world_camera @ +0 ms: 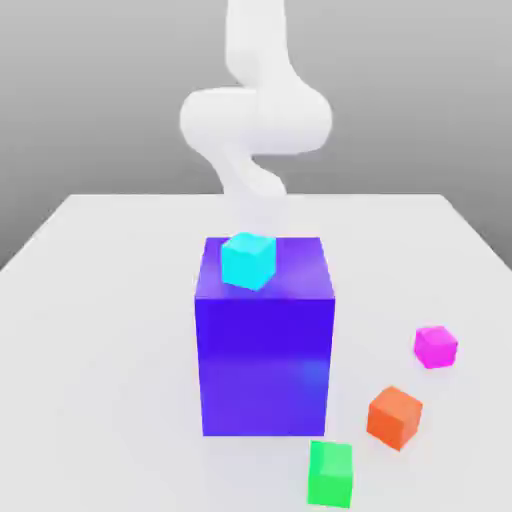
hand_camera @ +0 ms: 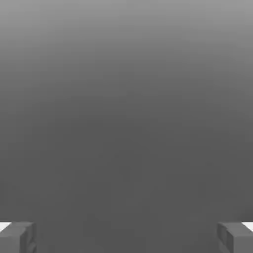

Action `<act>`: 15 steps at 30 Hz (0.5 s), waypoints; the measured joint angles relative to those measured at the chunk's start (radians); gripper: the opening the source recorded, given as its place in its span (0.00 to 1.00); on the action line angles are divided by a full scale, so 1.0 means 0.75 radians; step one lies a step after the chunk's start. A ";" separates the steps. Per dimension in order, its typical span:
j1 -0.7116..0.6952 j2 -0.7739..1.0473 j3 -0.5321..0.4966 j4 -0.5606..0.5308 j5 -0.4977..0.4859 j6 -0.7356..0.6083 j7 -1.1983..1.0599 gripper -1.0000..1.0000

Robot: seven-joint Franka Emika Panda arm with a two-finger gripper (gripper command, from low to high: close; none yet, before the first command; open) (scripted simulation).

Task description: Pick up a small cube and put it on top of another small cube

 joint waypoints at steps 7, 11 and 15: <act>0.132 0.330 0.262 -0.228 0.096 0.234 0.229 0.50; 0.208 0.521 0.427 -0.358 0.120 0.370 0.384 0.50; 0.291 0.732 0.589 -0.493 0.089 0.515 0.585 0.50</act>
